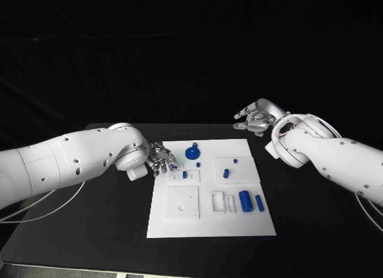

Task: Assemble the parts on the task board

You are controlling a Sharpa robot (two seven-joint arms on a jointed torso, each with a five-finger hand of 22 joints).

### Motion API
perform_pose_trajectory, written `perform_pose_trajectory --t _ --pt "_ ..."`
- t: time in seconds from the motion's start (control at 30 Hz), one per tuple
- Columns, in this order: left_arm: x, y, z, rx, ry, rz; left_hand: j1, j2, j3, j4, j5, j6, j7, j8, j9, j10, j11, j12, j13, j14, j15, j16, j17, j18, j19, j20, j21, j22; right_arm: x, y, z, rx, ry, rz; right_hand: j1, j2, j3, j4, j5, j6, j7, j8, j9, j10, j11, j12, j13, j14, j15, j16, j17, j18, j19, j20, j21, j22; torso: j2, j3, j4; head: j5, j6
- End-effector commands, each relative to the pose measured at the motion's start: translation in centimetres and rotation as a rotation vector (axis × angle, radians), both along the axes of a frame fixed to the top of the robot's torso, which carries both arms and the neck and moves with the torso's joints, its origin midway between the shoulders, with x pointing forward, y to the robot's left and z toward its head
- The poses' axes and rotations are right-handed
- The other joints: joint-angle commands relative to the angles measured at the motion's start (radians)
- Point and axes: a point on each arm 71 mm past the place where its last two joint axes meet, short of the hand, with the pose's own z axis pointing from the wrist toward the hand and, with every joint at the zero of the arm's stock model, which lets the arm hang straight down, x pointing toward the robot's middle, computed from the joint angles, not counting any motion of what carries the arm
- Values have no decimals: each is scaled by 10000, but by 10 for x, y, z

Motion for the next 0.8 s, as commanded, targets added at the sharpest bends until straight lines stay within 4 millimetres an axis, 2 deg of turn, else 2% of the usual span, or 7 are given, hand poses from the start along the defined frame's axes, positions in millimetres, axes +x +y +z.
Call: perform_pose_trajectory --t 0.03,0.33,0.8 --pt "2 -3 1 472 -558 -99 -82 15 -4 74 -67 1931 -1149 57 41 465 -80 96 23 103 4 -34 62 32 85 -17 70 204 0 1 -1 -114 48 114 -94 -24 75 1 69 49 16 -41 5 -40 -10 -7 9 23 -71 -35 -1 187 550 -55 -3 915 17 5 -8 -5 -5" --pt "2 -7 -3 1146 -757 -383 -176 43 79 15 34 2054 -1203 59 312 482 -117 421 16 283 -18 -12 282 88 96 -5 353 204 0 1 -1 -120 59 112 -121 -29 115 -21 154 60 15 -40 6 -45 -13 -11 7 21 -73 -38 1 186 547 -56 -11 915 23 5 -4 -15 -45" --pt "0 -9 -13 1764 -906 -660 -159 81 141 2 55 2064 -1202 65 363 480 -121 461 -8 305 -17 -35 326 107 87 1 421 200 -1 0 -1 -124 61 113 -145 -32 140 -34 201 61 14 -41 5 -45 -14 -14 5 18 -74 -51 -8 184 549 -57 2 918 30 -1 -1 -37 -89"
